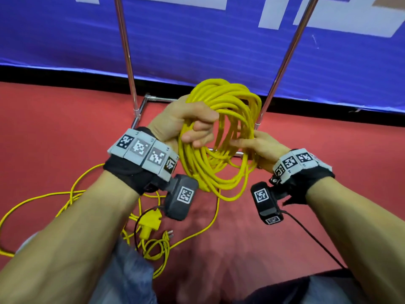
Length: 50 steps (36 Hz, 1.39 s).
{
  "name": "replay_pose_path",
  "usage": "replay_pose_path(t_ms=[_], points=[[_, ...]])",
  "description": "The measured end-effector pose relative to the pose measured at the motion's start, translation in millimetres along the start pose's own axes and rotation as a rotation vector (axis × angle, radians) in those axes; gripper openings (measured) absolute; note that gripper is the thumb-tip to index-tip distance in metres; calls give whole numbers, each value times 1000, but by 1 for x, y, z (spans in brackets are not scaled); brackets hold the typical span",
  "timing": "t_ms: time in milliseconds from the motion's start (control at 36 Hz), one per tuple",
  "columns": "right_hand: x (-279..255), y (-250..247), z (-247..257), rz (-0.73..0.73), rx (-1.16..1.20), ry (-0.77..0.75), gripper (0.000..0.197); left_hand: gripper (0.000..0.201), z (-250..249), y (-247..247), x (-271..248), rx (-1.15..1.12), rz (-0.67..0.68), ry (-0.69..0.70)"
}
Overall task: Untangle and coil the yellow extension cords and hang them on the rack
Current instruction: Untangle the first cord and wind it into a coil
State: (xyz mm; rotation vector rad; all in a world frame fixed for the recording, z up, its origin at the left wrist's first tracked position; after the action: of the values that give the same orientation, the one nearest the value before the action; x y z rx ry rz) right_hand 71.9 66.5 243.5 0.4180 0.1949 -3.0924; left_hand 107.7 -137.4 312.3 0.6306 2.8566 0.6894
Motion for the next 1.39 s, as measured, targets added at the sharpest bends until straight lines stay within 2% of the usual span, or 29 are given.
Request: replay_pose_path(t_ms=[56,139,250,306,389,472,583,667,778,833,917,1028,1167,1305,1389], points=[[-2,2,1,23,-32,-21,44,32,3,2,-1,-76,106,-67],[-6,7,2,126,108,29,55,30,6,5,-3,-201,251,-131],[-9,6,9,168,251,36,44,30,4,0,-3,-250,247,-128],[-9,2,10,149,273,67,41,29,2,-2,-3,-190,170,-129],[-8,-5,10,77,254,109,26,23,1,-5,1,-92,-79,-91],[-7,-14,11,-18,228,84,15,12,7,-13,9,66,-308,-63],[-8,-33,16,-82,111,39,9,24,24,-27,20,336,-510,-30],[-11,-43,23,-84,13,-3,6,29,37,-35,27,463,-612,-11],[-17,-44,31,-88,-29,0,6,20,49,-49,35,617,-663,-52],[-21,-41,34,-76,-57,-9,9,8,52,-57,38,710,-675,-56],[-25,-34,38,-31,-56,-16,12,19,58,-67,40,753,-608,-131],[-25,-25,48,-38,-144,-73,9,27,65,-68,38,560,-533,-231],[-26,-21,67,-185,-282,-228,16,45,80,-66,37,334,-449,-256],[-33,-25,89,-271,-386,-350,6,33,96,-58,35,178,-429,-328],[-37,-29,100,-312,-447,-410,8,14,105,-53,35,88,-419,-370]])
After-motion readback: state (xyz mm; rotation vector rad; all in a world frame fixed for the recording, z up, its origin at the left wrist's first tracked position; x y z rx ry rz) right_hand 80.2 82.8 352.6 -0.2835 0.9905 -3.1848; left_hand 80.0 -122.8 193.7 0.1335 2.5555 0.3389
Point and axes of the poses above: each hand's wrist, its own x-axis towards the middle knuckle, its own y-axis out of the palm, z = x × y, the point moved 1 cm from there along x, towards the middle knuckle, and after that the axes turned 14 degrees about -z, right-handed, at the moved point
